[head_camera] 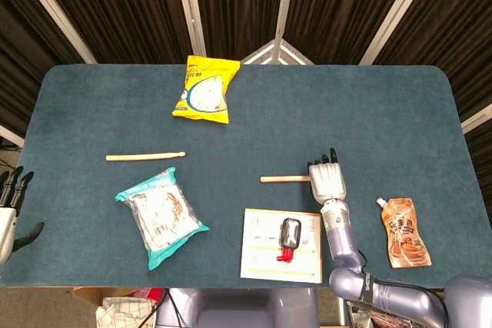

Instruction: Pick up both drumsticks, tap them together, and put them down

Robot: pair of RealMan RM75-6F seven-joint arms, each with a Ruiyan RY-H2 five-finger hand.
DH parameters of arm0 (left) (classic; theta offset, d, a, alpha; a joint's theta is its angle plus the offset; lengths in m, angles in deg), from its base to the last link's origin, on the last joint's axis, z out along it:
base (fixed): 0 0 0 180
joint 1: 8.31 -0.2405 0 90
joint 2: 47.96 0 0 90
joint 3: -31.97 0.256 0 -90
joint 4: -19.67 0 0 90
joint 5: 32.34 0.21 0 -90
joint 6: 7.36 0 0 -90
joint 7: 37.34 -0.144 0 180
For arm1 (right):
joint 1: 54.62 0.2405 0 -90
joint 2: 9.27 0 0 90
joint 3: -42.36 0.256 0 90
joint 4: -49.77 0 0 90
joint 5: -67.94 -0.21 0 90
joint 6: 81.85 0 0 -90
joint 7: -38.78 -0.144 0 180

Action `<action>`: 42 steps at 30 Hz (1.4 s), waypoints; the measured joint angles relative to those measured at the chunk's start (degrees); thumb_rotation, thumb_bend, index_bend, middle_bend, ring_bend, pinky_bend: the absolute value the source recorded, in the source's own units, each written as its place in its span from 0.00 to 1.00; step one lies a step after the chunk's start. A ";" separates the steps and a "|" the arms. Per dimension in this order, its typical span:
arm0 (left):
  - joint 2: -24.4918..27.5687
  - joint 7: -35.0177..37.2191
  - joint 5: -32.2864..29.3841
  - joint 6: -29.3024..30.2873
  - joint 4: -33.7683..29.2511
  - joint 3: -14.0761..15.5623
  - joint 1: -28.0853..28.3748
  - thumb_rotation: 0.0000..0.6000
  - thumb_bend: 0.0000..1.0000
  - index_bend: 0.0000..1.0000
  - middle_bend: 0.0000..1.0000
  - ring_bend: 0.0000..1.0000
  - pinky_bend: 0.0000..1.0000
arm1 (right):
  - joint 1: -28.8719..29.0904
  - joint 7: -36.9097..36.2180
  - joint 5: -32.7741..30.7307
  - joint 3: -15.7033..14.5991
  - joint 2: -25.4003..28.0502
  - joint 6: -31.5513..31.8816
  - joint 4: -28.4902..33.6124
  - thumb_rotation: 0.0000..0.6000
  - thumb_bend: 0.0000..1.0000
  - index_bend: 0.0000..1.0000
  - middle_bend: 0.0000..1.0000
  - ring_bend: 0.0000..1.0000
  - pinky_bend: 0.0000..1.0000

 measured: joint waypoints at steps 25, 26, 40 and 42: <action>-0.34 -0.70 -0.69 -0.49 -0.06 0.40 0.52 1.00 0.32 0.05 0.00 0.00 0.00 | 3.23 -1.56 -0.70 -1.98 -3.22 -0.70 -5.59 1.00 0.40 0.50 0.49 0.25 0.00; -0.35 -0.72 -0.69 -0.51 -0.07 0.42 0.55 1.00 0.32 0.05 0.00 0.00 0.00 | 3.26 -1.62 -0.65 -2.08 -3.23 -0.69 -5.66 1.00 0.40 0.50 0.49 0.25 0.00; -0.37 -0.68 -0.78 -0.94 -0.01 0.68 0.87 1.00 0.32 0.05 0.00 0.00 0.00 | 3.76 -2.54 0.64 -3.16 -3.61 -0.45 -6.23 1.00 0.40 0.53 0.55 0.30 0.00; -0.36 -0.69 -0.83 -0.94 0.00 0.69 0.89 1.00 0.32 0.05 0.00 0.00 0.00 | 3.81 -2.61 0.74 -3.23 -3.61 -0.38 -6.15 1.00 0.40 0.54 0.56 0.30 0.00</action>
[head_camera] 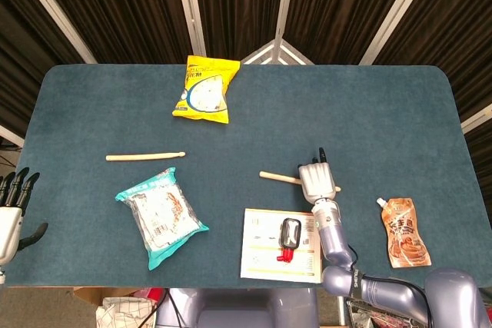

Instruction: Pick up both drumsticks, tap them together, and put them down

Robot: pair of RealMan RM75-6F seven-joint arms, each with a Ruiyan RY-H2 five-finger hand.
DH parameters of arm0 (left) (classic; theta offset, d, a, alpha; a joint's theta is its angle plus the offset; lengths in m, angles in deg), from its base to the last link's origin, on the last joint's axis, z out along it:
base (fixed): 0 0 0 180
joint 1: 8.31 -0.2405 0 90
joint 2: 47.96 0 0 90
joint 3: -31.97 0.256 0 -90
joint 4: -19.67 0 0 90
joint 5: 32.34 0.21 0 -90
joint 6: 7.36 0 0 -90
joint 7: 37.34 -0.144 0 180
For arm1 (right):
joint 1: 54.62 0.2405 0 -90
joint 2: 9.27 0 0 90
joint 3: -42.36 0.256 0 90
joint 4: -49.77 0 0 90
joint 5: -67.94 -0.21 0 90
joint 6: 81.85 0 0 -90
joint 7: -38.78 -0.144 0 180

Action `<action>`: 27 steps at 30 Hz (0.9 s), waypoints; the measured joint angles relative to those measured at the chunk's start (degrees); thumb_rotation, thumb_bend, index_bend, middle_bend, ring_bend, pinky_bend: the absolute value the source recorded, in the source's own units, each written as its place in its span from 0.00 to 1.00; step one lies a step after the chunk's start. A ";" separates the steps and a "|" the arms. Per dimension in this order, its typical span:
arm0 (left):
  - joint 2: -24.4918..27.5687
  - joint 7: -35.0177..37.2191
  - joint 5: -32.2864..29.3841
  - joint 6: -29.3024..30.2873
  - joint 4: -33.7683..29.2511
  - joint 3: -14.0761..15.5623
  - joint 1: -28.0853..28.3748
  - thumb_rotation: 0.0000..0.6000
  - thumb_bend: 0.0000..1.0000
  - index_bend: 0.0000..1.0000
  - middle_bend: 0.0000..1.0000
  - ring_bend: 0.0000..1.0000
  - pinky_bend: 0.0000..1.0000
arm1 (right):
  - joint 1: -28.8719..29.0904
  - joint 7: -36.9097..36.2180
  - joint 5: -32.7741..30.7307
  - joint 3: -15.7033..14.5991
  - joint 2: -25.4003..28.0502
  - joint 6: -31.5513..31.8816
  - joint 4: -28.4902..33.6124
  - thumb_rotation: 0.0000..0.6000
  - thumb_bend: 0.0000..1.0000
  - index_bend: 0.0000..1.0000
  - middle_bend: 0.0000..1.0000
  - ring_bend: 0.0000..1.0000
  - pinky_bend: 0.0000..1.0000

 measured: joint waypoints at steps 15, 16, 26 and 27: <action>0.13 0.14 -0.14 -0.33 -0.09 0.26 0.19 1.00 0.33 0.05 0.00 0.00 0.00 | 0.04 -1.15 1.72 -0.74 0.72 0.34 1.01 1.00 0.40 0.60 0.59 0.32 0.00; 0.14 0.16 -0.13 -0.29 -0.07 0.26 0.19 1.00 0.33 0.05 0.00 0.00 0.00 | 0.02 -1.37 1.91 -0.80 0.80 0.33 1.11 1.00 0.40 0.61 0.60 0.32 0.00; 0.34 1.34 -0.41 0.33 0.30 -0.07 0.03 1.00 0.32 0.05 0.00 0.00 0.00 | -0.40 -6.46 7.00 -1.37 2.34 0.49 2.54 1.00 0.40 0.64 0.61 0.33 0.00; 0.40 1.65 -0.49 0.41 0.40 -0.15 0.00 1.00 0.33 0.05 0.00 0.00 0.00 | -0.49 -7.31 7.83 -1.45 2.63 0.57 2.79 1.00 0.40 0.65 0.61 0.33 0.00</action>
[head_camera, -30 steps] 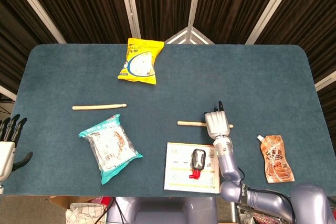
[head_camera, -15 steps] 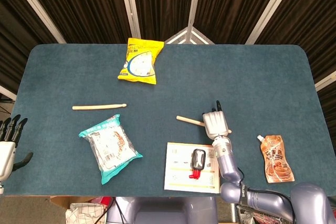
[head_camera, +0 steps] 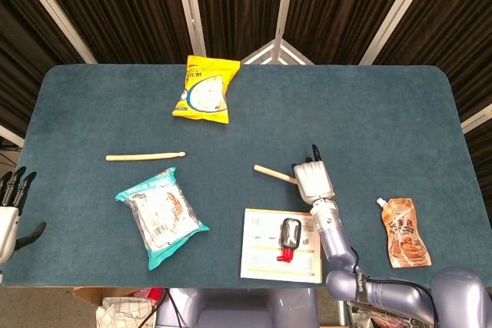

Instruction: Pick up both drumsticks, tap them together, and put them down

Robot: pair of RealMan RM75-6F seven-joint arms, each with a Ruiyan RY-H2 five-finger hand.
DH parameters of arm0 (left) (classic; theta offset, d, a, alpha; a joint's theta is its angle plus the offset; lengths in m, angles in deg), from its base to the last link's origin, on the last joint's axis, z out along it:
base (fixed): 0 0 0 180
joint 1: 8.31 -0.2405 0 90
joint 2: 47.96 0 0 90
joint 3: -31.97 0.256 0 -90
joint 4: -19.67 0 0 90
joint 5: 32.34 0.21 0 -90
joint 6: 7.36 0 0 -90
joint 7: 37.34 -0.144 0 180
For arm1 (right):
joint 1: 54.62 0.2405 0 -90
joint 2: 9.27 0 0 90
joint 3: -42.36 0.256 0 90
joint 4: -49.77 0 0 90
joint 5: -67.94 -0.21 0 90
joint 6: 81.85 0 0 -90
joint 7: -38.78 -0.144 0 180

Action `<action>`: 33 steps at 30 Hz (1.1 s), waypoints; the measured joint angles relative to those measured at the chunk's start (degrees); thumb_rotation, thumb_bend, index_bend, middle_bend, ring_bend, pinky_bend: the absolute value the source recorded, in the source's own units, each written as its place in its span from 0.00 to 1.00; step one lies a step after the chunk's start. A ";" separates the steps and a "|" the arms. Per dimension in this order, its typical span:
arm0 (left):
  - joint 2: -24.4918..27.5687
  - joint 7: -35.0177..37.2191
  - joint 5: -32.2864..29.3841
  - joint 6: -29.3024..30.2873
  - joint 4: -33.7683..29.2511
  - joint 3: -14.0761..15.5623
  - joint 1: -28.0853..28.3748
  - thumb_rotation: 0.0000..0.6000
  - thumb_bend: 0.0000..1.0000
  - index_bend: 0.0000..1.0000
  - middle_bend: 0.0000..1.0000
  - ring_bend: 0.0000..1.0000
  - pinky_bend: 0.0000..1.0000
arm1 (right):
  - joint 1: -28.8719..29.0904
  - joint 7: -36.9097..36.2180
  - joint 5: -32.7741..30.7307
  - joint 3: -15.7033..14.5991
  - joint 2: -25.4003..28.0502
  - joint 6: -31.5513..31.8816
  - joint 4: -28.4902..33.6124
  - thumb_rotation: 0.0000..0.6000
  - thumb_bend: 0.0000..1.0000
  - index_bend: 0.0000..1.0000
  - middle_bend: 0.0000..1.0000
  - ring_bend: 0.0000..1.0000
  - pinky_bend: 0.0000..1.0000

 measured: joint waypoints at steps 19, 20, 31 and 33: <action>2.44 4.59 -3.36 -1.12 2.45 -4.35 2.21 1.00 0.33 0.12 0.06 0.00 0.00 | -2.97 -22.97 18.84 0.37 13.45 4.95 9.77 1.00 0.42 0.68 0.62 0.35 0.00; 2.73 4.67 -3.76 -2.07 2.40 -4.61 2.72 1.00 0.33 0.12 0.06 0.00 0.00 | -2.98 -23.89 19.55 0.70 14.28 5.19 10.28 1.00 0.42 0.68 0.62 0.35 0.00; 4.51 6.67 -12.95 -19.61 3.23 -8.31 12.00 1.00 0.36 0.17 0.13 0.00 0.00 | -2.52 -32.43 28.29 2.70 17.94 8.99 11.18 1.00 0.42 0.68 0.62 0.36 0.00; 4.16 7.44 -14.94 -23.02 3.99 -8.97 13.83 1.00 0.36 0.18 0.14 0.00 0.00 | -2.39 -33.06 28.91 2.83 18.02 9.39 10.87 1.00 0.42 0.68 0.62 0.36 0.00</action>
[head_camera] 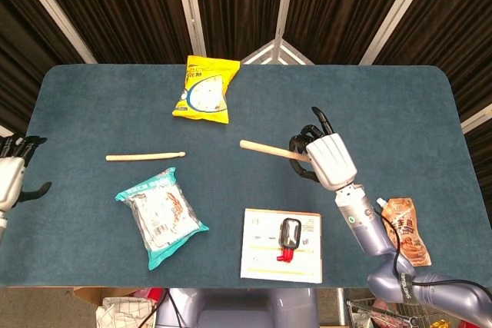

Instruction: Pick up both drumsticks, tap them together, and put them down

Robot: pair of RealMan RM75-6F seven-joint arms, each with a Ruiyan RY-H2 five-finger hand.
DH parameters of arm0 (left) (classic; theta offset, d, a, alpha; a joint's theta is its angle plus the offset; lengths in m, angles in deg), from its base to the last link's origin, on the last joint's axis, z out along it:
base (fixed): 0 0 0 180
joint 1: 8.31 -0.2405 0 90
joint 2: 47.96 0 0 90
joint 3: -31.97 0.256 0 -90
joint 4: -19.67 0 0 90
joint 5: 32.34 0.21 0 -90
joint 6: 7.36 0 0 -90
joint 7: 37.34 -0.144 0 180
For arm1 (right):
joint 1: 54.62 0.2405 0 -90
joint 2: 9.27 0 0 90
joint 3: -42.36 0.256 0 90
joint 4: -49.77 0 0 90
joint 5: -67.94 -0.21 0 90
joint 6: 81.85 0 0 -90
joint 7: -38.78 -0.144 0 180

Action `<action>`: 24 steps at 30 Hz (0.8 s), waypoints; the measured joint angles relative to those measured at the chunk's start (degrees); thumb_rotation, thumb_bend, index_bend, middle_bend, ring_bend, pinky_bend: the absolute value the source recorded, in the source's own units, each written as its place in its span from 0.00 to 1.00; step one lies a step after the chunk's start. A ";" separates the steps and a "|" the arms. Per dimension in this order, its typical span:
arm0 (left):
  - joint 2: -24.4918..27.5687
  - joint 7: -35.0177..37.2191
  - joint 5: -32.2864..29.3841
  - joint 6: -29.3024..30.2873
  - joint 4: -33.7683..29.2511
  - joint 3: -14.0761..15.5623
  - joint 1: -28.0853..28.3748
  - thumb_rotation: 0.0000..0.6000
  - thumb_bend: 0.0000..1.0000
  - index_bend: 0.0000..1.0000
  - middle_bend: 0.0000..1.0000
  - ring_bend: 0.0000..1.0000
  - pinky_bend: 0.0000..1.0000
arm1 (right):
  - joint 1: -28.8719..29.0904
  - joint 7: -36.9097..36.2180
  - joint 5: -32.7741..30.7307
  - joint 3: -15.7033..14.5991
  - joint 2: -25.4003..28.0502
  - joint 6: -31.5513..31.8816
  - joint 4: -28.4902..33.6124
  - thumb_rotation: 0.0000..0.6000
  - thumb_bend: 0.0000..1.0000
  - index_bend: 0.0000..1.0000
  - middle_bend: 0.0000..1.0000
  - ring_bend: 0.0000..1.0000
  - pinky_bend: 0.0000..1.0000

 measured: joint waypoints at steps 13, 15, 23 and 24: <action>-7.20 -5.43 -17.13 -17.09 10.46 -2.66 13.83 1.00 0.36 0.27 0.24 0.00 0.00 | 0.26 -2.18 -2.59 2.67 1.95 -0.47 -0.12 1.00 0.42 0.68 0.62 0.36 0.00; -9.30 -7.18 -19.82 -17.76 12.62 -2.90 15.62 1.00 0.36 0.29 0.26 0.00 0.00 | 0.15 -2.31 -2.76 2.78 2.03 -0.31 -0.24 1.00 0.42 0.68 0.62 0.36 0.00; -16.68 -13.83 -28.45 -19.62 20.15 -2.81 21.48 1.00 0.38 0.33 0.30 0.00 0.00 | -0.65 -2.28 -3.32 2.84 2.30 0.63 -0.70 1.00 0.43 0.68 0.62 0.36 0.00; -17.82 -14.71 -29.33 -19.76 21.43 -2.66 22.18 1.00 0.39 0.33 0.31 0.00 0.00 | -0.76 -2.20 -3.36 2.81 2.36 0.71 -0.72 1.00 0.43 0.68 0.62 0.36 0.00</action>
